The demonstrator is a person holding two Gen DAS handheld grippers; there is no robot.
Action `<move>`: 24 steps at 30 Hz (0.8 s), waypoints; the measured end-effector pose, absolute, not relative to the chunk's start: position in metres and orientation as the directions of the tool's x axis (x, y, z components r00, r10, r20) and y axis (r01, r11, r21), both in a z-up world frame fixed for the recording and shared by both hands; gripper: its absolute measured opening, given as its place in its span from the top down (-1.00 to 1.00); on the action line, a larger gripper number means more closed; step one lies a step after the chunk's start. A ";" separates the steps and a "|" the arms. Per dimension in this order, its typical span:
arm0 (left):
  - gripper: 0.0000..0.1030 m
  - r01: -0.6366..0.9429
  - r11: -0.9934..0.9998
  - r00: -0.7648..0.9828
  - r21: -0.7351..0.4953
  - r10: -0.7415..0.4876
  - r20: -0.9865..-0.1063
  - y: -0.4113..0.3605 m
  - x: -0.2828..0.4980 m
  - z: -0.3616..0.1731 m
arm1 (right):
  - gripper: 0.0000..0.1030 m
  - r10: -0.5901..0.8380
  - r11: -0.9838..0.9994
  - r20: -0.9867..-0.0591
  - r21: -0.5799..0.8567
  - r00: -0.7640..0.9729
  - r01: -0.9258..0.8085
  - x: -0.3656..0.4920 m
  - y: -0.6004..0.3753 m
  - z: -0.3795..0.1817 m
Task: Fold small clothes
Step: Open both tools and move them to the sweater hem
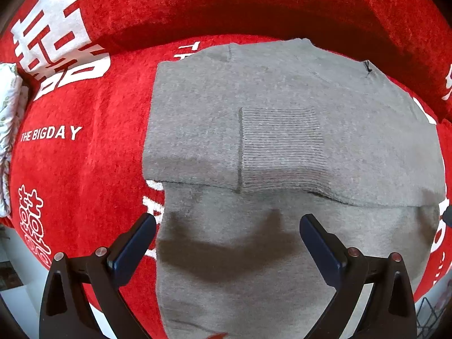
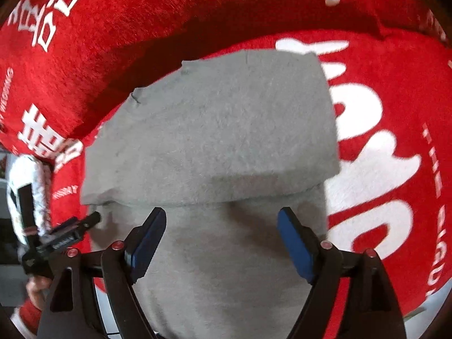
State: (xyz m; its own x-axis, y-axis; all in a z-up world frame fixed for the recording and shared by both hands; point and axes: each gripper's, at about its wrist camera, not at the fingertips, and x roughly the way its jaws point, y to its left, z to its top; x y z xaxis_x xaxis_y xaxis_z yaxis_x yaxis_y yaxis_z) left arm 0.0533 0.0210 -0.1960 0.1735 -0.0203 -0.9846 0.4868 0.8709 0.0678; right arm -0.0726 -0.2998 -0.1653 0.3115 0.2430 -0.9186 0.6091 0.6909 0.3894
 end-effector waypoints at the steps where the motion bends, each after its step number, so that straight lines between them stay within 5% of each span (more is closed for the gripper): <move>1: -0.97 0.490 0.869 0.172 0.066 -0.022 -0.985 0.020 0.053 -0.196 | -1.00 0.239 0.700 -0.921 0.383 0.308 0.603 -0.072 -0.300 -0.165; 24: -0.97 0.531 0.847 0.120 0.041 -0.027 -0.992 -0.010 0.025 -0.196 | -0.99 0.449 0.529 -0.798 0.601 0.403 0.599 -0.104 -0.335 -0.177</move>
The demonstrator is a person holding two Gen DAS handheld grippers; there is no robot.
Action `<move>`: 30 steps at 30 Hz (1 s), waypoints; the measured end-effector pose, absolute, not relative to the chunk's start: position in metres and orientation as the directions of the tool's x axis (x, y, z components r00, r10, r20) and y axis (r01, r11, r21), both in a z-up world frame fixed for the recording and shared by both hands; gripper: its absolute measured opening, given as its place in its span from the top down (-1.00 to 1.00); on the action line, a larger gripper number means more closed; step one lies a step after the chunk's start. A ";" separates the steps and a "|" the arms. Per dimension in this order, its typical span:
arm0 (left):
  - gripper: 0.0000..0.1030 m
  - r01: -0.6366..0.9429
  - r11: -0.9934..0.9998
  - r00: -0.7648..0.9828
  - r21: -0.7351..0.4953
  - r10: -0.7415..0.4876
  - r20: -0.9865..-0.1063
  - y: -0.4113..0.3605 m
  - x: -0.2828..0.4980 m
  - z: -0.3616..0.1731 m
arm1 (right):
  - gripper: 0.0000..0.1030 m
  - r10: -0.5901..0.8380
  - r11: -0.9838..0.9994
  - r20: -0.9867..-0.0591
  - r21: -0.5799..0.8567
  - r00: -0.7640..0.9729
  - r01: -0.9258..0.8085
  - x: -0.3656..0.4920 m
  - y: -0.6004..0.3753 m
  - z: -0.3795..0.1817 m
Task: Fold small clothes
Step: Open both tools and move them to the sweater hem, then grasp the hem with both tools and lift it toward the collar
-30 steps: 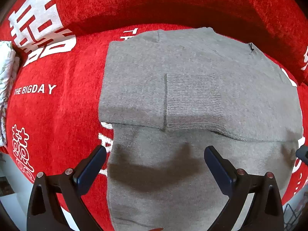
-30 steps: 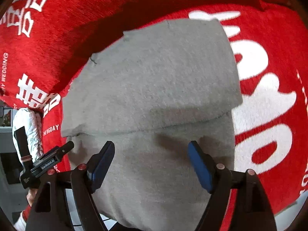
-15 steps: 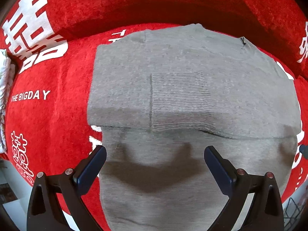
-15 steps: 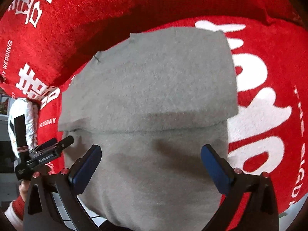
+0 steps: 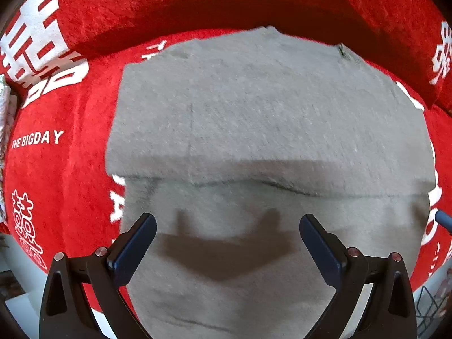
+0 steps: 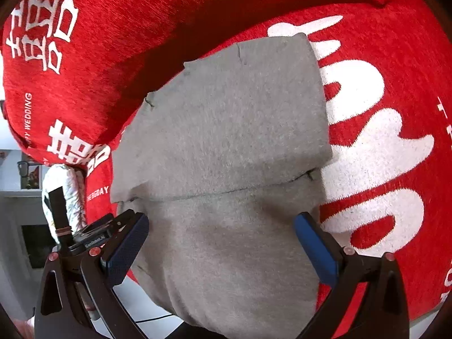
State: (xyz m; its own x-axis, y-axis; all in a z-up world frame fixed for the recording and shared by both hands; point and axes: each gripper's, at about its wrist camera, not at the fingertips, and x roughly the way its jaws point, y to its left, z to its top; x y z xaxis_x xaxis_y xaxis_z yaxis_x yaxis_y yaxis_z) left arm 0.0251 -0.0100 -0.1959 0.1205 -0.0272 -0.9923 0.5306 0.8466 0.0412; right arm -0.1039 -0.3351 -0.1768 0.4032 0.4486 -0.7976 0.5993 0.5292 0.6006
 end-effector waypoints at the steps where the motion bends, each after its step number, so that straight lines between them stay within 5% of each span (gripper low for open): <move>1: -0.97 0.532 0.846 0.115 0.038 -0.028 -0.993 -0.010 0.023 -0.196 | -0.99 0.462 0.522 -0.791 0.609 0.402 0.598 -0.105 -0.336 -0.178; 14: -0.97 0.383 0.923 0.034 -0.031 -0.048 -0.998 0.034 -0.023 -0.209 | -0.99 0.605 0.435 -0.705 0.682 0.370 0.588 -0.137 -0.336 -0.205; 30: -0.97 0.432 0.901 0.010 -0.044 -0.054 -0.999 0.121 -0.087 -0.218 | -0.99 0.721 0.354 -0.618 0.717 0.314 0.600 -0.237 -0.255 -0.222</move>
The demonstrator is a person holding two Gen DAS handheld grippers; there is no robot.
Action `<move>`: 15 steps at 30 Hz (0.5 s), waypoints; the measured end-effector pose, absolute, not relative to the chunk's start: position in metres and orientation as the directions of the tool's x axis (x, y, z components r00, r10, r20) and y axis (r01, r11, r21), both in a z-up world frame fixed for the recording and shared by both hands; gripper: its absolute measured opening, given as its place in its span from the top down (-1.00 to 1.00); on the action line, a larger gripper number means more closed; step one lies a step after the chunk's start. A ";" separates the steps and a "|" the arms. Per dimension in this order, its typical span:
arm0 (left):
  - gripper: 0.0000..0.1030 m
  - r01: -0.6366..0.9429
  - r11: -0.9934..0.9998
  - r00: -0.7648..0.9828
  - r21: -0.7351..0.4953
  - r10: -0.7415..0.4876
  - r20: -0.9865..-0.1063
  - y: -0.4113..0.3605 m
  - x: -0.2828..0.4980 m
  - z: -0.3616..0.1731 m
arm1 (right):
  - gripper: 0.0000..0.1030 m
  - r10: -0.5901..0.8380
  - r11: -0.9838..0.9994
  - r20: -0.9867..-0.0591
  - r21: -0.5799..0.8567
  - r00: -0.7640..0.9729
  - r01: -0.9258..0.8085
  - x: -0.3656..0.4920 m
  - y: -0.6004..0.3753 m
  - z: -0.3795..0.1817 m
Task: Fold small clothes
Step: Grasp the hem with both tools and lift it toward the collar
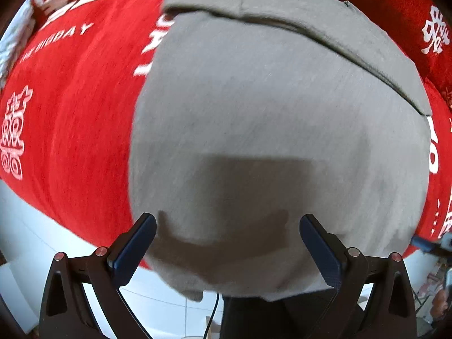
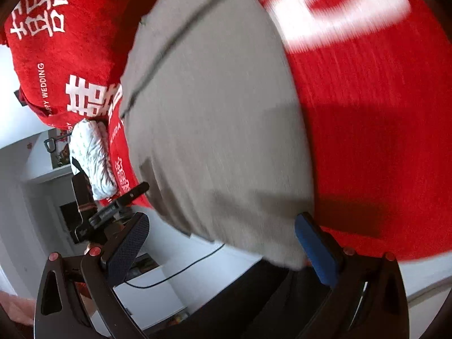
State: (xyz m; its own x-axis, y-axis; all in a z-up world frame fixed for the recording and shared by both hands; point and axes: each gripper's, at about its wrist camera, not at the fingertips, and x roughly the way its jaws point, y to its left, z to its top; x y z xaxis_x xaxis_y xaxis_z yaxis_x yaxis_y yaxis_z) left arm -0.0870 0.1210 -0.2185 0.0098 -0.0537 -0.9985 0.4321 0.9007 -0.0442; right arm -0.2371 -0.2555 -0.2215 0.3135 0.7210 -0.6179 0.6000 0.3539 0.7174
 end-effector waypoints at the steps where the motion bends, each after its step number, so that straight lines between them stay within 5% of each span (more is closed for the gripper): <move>1: -0.97 0.427 0.903 0.005 -0.046 -0.053 -0.999 0.128 -0.090 -0.221 | -0.99 0.720 0.359 -0.624 0.710 0.305 0.606 -0.244 -0.250 -0.223; 7: -0.97 0.363 0.930 -0.034 -0.049 -0.040 -0.999 0.174 -0.106 -0.247 | -0.99 0.705 0.370 -0.655 0.667 0.271 0.646 -0.271 -0.225 -0.244; 15: -0.97 0.284 0.937 -0.136 -0.204 -0.172 -0.976 0.199 -0.121 -0.278 | -1.00 0.731 0.379 -0.636 0.680 0.248 0.628 -0.272 -0.197 -0.259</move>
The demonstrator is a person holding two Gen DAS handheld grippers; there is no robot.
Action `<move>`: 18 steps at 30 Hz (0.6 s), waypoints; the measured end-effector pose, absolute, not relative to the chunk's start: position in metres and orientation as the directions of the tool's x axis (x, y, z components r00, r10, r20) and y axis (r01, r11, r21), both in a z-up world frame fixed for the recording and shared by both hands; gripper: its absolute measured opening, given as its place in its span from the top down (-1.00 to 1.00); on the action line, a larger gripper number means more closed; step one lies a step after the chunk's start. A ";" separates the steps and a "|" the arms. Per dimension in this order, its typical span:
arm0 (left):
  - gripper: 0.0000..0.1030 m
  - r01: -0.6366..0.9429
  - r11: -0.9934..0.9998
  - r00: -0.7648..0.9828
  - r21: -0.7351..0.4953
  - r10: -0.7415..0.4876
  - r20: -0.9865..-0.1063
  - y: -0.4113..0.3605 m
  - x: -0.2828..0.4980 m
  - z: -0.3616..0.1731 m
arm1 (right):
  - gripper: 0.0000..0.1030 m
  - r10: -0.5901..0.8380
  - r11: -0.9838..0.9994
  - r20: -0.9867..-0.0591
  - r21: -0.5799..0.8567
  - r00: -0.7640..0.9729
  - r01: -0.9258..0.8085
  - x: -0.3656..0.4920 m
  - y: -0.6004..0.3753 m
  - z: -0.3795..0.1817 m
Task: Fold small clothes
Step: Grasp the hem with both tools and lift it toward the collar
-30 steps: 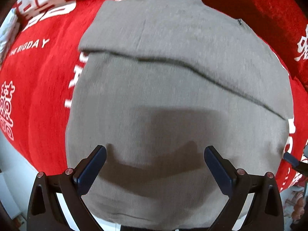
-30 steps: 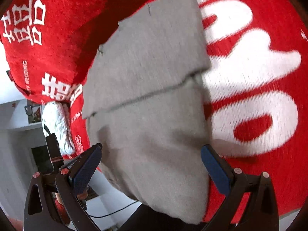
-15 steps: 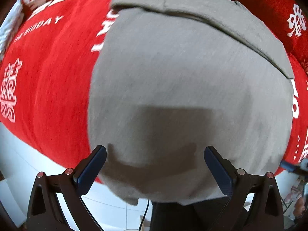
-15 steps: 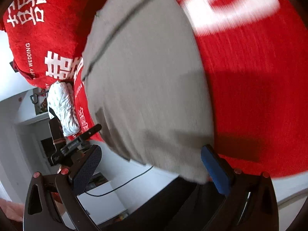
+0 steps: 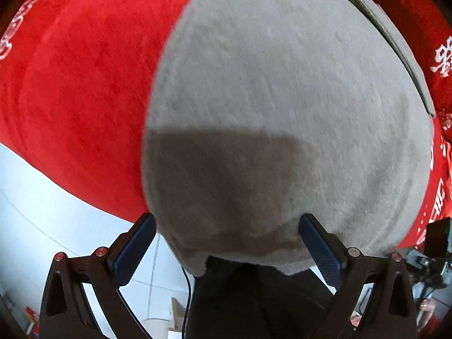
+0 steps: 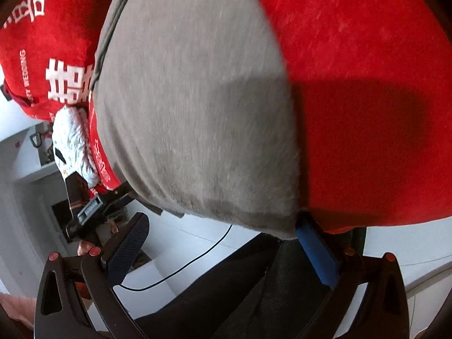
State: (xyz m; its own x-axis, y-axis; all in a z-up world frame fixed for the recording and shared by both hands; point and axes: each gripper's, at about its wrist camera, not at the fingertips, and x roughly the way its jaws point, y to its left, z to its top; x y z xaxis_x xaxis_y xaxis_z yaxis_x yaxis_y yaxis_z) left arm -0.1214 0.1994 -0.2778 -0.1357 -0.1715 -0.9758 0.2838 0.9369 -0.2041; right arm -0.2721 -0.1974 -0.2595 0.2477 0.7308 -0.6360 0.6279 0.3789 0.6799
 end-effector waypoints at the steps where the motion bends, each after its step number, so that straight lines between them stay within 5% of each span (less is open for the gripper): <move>1: -0.97 0.293 0.933 -0.144 -0.212 -0.176 -0.974 0.199 -0.125 -0.280 | -1.00 0.736 0.376 -0.631 0.682 0.245 0.628 -0.272 -0.192 -0.261; 6: -0.97 0.311 0.920 -0.154 -0.238 -0.198 -0.968 0.201 -0.147 -0.284 | -1.00 0.752 0.343 -0.607 0.695 0.258 0.632 -0.270 -0.174 -0.273; 10: -0.44 0.332 0.911 -0.157 -0.243 -0.201 -0.967 0.199 -0.141 -0.280 | -0.94 0.756 0.297 -0.587 0.702 0.290 0.647 -0.278 -0.172 -0.276; 12: 0.03 0.344 0.902 -0.165 -0.262 -0.216 -0.962 0.203 -0.138 -0.270 | -0.57 0.743 0.275 -0.595 0.688 0.306 0.671 -0.283 -0.173 -0.275; 14: 0.61 0.350 0.882 -0.189 -0.316 -0.264 -0.946 0.208 -0.134 -0.263 | 0.18 0.725 0.253 -0.616 0.654 0.308 0.713 -0.292 -0.178 -0.277; 16: 0.62 0.361 0.871 -0.199 -0.335 -0.279 -0.939 0.210 -0.130 -0.259 | 0.71 0.721 0.225 -0.618 0.636 0.313 0.738 -0.306 -0.183 -0.281; 18: 0.63 0.379 0.854 -0.205 -0.357 -0.298 -0.932 0.206 -0.126 -0.252 | 0.71 0.731 0.163 -0.575 0.670 0.367 0.724 -0.316 -0.188 -0.277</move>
